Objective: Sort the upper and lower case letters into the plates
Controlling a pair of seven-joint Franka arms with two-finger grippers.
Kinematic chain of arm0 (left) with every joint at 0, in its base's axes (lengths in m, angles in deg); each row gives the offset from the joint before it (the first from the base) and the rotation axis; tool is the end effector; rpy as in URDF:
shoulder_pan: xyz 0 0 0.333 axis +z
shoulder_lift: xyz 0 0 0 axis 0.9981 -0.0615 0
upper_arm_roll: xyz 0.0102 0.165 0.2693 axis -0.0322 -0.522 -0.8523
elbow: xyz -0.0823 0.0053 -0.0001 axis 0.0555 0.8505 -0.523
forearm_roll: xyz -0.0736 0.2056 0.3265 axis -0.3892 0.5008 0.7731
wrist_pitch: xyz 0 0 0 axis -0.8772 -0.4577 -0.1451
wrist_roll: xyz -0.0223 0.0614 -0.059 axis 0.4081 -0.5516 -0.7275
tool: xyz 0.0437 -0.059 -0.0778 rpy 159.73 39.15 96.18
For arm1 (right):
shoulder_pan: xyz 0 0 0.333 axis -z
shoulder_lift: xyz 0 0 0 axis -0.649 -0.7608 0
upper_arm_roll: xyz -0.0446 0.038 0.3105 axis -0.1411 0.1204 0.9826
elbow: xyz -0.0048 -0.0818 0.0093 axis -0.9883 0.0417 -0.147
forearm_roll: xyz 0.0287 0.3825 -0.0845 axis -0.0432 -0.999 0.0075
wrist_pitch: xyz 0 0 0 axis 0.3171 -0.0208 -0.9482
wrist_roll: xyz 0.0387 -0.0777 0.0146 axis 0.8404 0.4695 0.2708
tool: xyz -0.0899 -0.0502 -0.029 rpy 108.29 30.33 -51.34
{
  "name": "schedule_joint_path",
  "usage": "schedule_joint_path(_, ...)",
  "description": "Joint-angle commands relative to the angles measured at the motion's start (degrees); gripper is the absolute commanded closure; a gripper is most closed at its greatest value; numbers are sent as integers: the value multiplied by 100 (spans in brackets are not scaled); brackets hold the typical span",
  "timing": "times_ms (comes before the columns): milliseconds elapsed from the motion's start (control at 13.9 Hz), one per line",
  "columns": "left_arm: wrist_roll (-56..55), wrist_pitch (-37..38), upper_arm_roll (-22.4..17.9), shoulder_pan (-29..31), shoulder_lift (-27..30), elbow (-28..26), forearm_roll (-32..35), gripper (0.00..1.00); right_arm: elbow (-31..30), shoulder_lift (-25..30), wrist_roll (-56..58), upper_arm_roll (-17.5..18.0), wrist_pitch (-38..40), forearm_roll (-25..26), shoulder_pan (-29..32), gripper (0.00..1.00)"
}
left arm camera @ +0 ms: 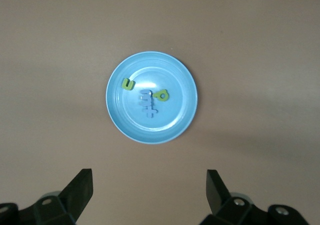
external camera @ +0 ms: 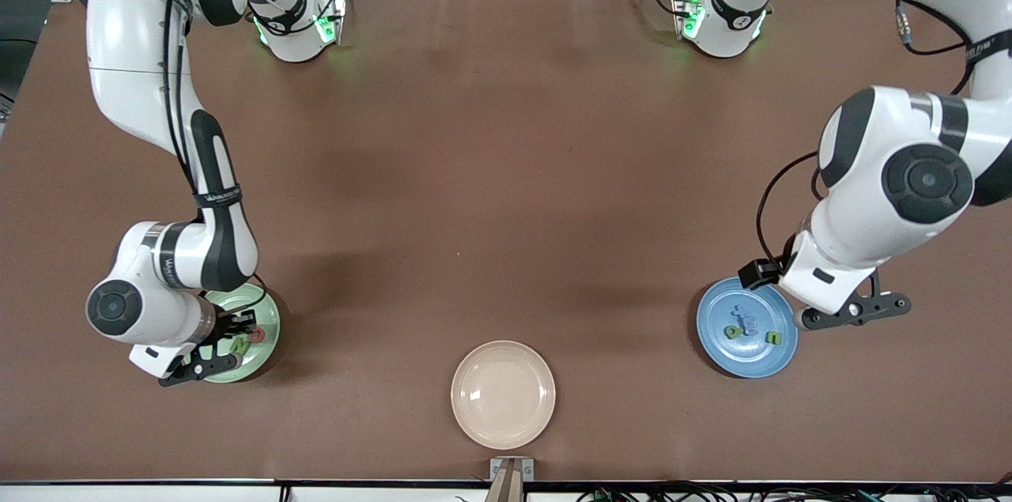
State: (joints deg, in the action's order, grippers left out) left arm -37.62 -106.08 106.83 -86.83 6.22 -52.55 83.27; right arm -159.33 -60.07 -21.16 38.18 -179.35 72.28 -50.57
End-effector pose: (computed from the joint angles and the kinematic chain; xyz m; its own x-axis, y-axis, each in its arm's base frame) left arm 0.6725 -0.1483 0.4824 0.9889 0.1361 0.0605 0.1419 -0.9842 -0.1063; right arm 0.7358 -0.0051 0.2223 0.9546 0.2844 -0.0891 0.2894 -0.9560 0.0487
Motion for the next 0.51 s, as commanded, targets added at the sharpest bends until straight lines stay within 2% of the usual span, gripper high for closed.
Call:
schedule_joint_path(0,147,243,74,27,482,-158,-105,0,-153,149,329,133,380,1,175,73)
schedule_joint_path(72,156,488,83,27,614,-150,-227,0,-179,140,356,133,433,1,193,60)
schedule_joint_path(144,165,595,48,10,807,-185,-341,0,-180,140,356,133,425,1,211,32)
schedule_joint_path(216,165,709,57,18,948,-194,-386,0,-180,140,339,133,425,-8,211,13)
schedule_joint_path(361,322,999,92,27,1159,-185,-456,0,-136,157,321,142,408,-17,193,0)
schedule_joint_path(433,567,1122,92,19,1291,-194,-465,0,-127,192,304,150,425,0,150,0)
